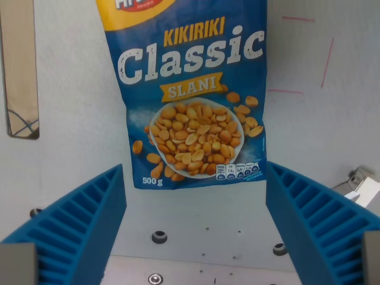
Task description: Rotate around base positive z
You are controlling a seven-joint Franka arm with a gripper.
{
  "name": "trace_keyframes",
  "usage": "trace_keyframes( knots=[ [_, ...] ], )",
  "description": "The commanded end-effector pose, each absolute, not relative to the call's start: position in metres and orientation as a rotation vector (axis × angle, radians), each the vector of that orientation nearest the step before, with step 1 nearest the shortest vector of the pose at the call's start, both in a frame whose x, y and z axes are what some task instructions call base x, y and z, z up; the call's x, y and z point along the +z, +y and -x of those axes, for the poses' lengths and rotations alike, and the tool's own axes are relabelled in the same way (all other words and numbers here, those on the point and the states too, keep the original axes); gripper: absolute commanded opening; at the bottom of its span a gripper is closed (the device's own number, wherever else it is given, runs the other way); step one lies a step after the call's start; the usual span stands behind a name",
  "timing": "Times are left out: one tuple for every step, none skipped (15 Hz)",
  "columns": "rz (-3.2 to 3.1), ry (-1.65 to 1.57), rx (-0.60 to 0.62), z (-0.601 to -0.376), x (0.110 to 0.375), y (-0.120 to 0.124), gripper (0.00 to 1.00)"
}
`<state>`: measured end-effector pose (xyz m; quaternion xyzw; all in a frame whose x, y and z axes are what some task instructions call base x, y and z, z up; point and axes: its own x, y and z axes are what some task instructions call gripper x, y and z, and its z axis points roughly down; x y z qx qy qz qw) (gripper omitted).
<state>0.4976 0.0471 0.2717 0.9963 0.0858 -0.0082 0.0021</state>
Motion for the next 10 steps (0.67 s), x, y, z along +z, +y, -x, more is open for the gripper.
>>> trace_keyframes(
  knots=[
    [-3.099,0.475,-0.017,-0.4979,0.2739,0.0467,1.00],
    [-3.095,0.496,-0.017,-0.4979,0.2739,0.0467,1.00],
    [-3.092,0.517,-0.017,-0.4979,0.2739,0.0467,1.00],
    [-3.088,0.537,-0.016,-0.4979,0.2739,0.0467,1.00],
    [-3.084,0.558,-0.016,-0.4979,0.2739,0.0467,1.00],
    [-3.080,0.578,-0.016,-0.4979,0.2739,0.0467,1.00],
    [-3.076,0.599,-0.016,-0.4979,0.2739,0.0467,1.00],
    [-3.072,0.619,-0.016,-0.4979,0.2739,0.0467,1.00],
    [-3.068,0.640,-0.016,-0.4979,0.2739,0.0467,1.00],
    [-3.063,0.660,-0.016,-0.4979,0.2739,0.0467,1.00]
  ],
)
